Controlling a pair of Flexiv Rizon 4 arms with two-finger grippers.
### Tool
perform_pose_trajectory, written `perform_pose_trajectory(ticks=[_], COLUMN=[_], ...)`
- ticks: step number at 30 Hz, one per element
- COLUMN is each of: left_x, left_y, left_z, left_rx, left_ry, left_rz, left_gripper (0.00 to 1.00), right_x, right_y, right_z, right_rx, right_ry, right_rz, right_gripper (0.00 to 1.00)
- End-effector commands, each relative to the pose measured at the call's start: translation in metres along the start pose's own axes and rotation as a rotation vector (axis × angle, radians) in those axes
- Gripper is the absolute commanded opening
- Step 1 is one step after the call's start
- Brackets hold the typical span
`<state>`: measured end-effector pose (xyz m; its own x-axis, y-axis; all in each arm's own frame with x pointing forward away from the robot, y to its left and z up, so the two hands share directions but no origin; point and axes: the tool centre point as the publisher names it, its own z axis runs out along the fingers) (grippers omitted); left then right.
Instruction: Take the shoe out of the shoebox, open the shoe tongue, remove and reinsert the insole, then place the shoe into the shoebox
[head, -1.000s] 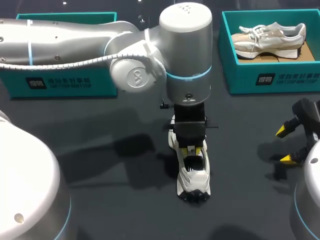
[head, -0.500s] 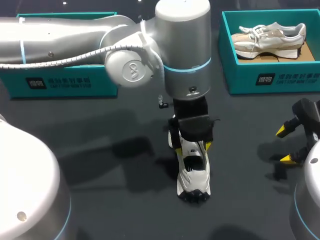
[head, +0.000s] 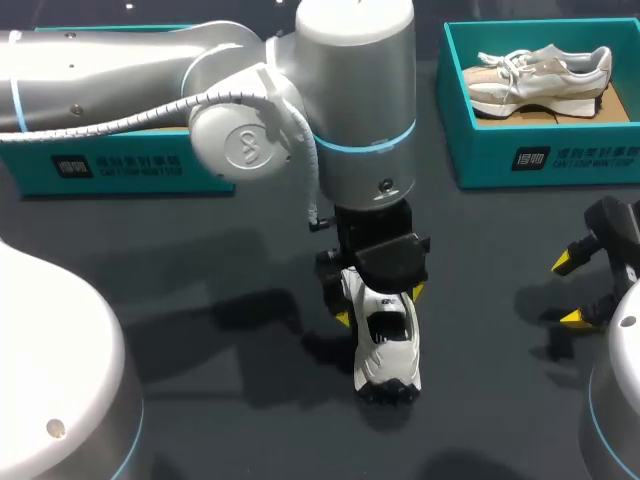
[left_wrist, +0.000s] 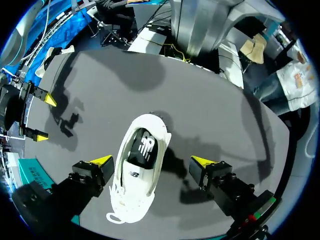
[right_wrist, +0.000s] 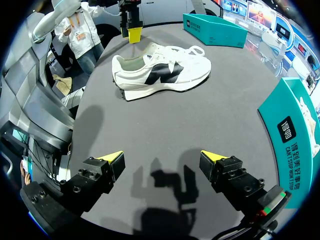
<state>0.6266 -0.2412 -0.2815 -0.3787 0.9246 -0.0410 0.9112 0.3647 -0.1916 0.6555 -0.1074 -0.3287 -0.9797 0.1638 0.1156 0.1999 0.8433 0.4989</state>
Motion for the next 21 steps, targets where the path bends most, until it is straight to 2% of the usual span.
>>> perform_pose_trajectory(ticks=[1,12,14,19,21], left_x=[0.003,0.003,0.002,-0.001,0.000], left_y=[-0.029,-0.029,-0.028,-0.035,-0.039], left_z=[0.003,0.003,0.008,0.016,0.018], left_rx=[-0.125,-0.125,-0.066,-0.141,-0.145], left_ry=[0.036,0.036,0.032,0.001,-0.008], left_rz=[-0.546,-0.546,-0.611,-0.768,-0.796], left_gripper=[1.00,1.00,1.00,1.00,1.00], right_x=[0.001,0.001,0.001,0.001,0.001], right_y=[0.000,0.000,0.000,0.000,0.000], right_z=[0.000,0.000,0.000,0.000,0.000], right_rx=[0.003,0.003,0.003,0.003,0.003], right_ry=[-0.003,-0.003,-0.003,-0.003,-0.003], right_rz=[0.001,0.001,0.001,0.001,0.001], right_gripper=[1.00,1.00,1.00,1.00,1.00])
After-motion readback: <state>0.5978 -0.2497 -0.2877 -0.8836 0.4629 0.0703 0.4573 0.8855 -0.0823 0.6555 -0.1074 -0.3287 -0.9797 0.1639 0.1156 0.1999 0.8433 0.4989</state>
